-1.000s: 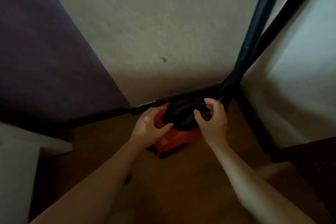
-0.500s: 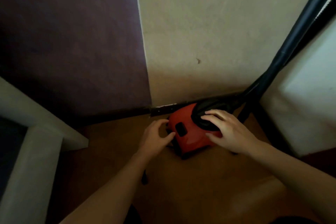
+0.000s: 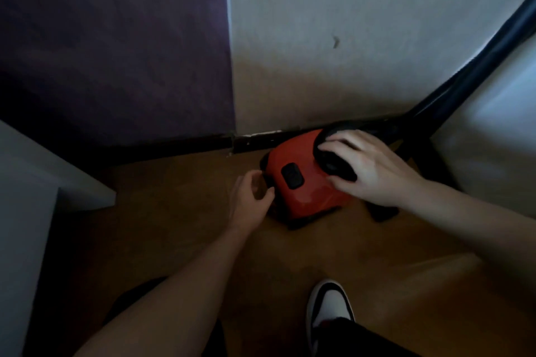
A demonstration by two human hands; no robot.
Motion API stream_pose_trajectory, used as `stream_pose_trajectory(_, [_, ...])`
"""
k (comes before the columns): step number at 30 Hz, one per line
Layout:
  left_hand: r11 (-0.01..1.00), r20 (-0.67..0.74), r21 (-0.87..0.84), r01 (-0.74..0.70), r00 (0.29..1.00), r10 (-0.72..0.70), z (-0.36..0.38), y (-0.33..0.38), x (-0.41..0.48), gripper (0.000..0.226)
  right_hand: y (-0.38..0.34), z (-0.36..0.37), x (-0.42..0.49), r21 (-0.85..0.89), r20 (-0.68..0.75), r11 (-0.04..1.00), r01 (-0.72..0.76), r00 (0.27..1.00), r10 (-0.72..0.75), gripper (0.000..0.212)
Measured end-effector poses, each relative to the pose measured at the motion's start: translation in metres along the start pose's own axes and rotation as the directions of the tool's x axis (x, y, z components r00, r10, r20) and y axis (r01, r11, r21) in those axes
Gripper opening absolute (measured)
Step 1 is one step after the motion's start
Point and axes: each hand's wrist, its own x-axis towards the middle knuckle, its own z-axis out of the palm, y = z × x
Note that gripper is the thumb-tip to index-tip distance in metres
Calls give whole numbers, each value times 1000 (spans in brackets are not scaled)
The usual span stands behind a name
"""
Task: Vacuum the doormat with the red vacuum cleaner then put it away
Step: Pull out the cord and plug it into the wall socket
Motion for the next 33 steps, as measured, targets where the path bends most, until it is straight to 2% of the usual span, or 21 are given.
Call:
stream_pose_trajectory(3, [994,49,-80,80,996,-77,3,-12,2,59,11,14,10,-70,-6,997,28,1000,-29,56])
stream_pose_trajectory(6, [970,121,-170,176,980,-157,8,-22,-3,65,16,27,20,-84,-4,996,-4,1000,4,53])
stream_pose_trajectory(11, [967,230,-192,167,966,-121,8,-32,-10,76,13,48,28,-127,-123,992,-15,992,-1,44])
stream_pose_trajectory(16, [1000,155,21,20,988,-23,0,-22,-21,40,12,51,27,-141,-165,990,-27,986,3,42])
stream_pose_trajectory(19, [999,224,46,-26,974,15,1,-22,-21,24,10,55,28,-159,-170,986,-54,985,26,43])
stream_pose_trajectory(21, [1000,265,17,2,964,-6,2,-23,-24,19,7,58,29,-170,-191,982,-84,980,51,42])
stream_pose_trajectory(24, [997,251,-38,71,966,-59,3,-29,-24,14,3,62,31,-162,-262,979,-123,962,78,37])
stream_pose_trajectory(28, [992,275,25,125,953,-127,2,-39,-22,5,1,64,33,-154,-270,977,-150,957,104,35])
stream_pose_trajectory(33, [961,135,-1,276,952,-273,-4,-48,-8,12,3,60,33,-177,-237,973,-151,966,107,28])
